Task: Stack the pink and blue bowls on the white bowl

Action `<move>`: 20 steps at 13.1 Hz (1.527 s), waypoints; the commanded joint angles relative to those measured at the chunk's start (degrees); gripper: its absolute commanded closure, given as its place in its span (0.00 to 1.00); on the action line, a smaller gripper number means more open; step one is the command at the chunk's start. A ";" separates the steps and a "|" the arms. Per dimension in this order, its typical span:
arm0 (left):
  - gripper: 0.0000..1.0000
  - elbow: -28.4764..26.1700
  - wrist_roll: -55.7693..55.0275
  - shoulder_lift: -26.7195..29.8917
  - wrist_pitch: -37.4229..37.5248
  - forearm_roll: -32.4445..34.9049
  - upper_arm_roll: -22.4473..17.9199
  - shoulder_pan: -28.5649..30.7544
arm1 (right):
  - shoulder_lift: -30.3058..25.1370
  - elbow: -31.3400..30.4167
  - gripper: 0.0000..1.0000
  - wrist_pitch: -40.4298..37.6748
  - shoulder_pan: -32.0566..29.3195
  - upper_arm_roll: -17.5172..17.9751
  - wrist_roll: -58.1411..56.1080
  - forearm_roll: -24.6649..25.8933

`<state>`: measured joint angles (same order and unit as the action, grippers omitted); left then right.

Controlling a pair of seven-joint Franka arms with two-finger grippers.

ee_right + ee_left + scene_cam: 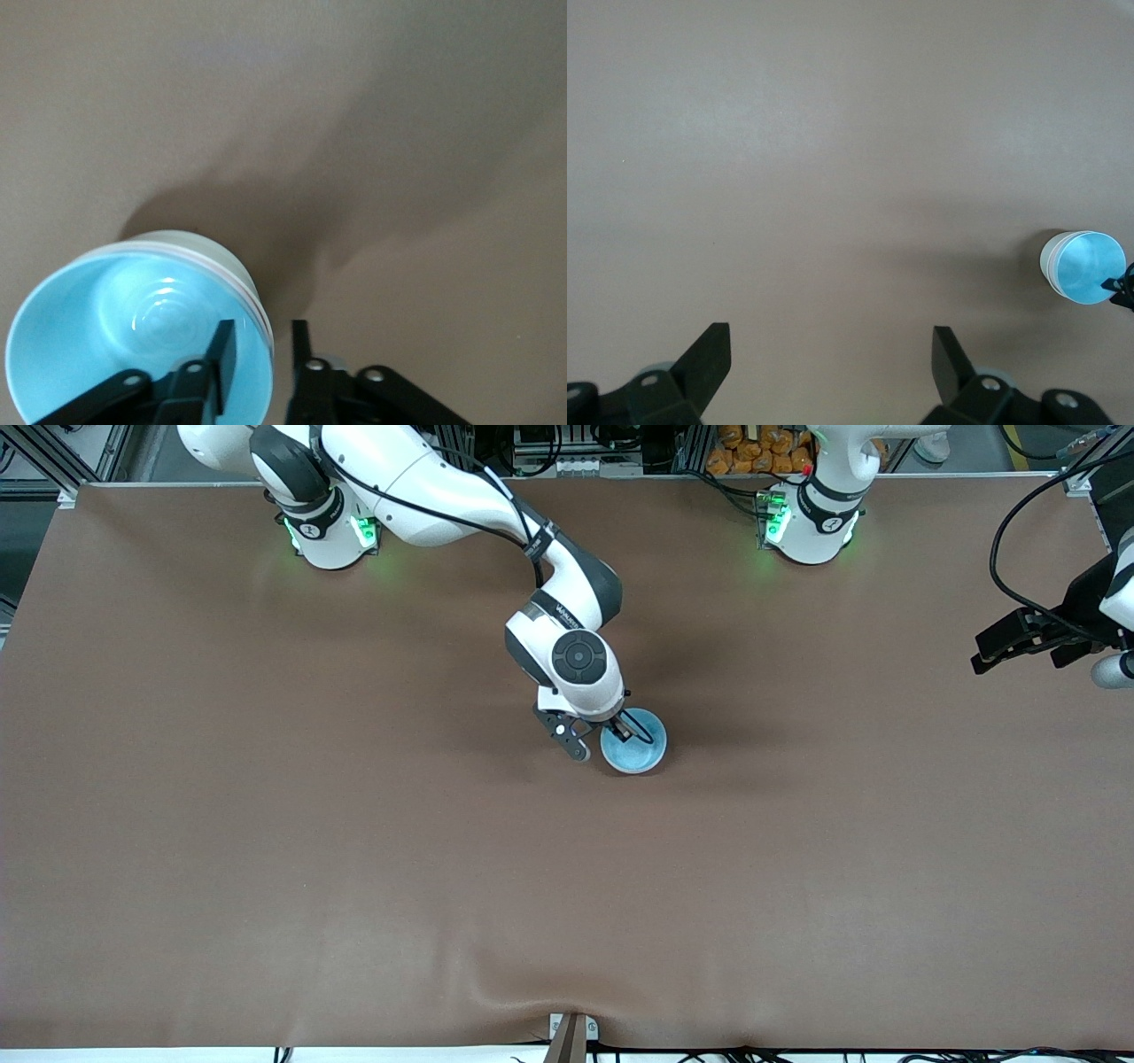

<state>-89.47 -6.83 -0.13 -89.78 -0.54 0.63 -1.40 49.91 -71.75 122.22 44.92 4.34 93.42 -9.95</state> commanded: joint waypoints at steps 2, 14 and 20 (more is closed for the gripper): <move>0.00 -1.06 0.85 0.75 0.04 0.27 0.07 0.17 | -1.13 2.57 0.00 -4.25 -1.06 0.05 0.36 0.99; 0.00 -4.30 1.03 1.63 -1.00 0.89 1.03 0.08 | -13.52 10.92 0.00 -27.80 -20.65 -1.88 -30.44 5.45; 0.00 -6.95 1.03 3.39 -3.74 0.89 1.39 0.08 | -20.28 10.92 0.00 -36.34 -43.03 8.46 -51.72 6.00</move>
<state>-94.59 -6.75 1.14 -92.58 -0.54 1.67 -1.47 32.35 -59.72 87.72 10.24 6.50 47.23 -4.77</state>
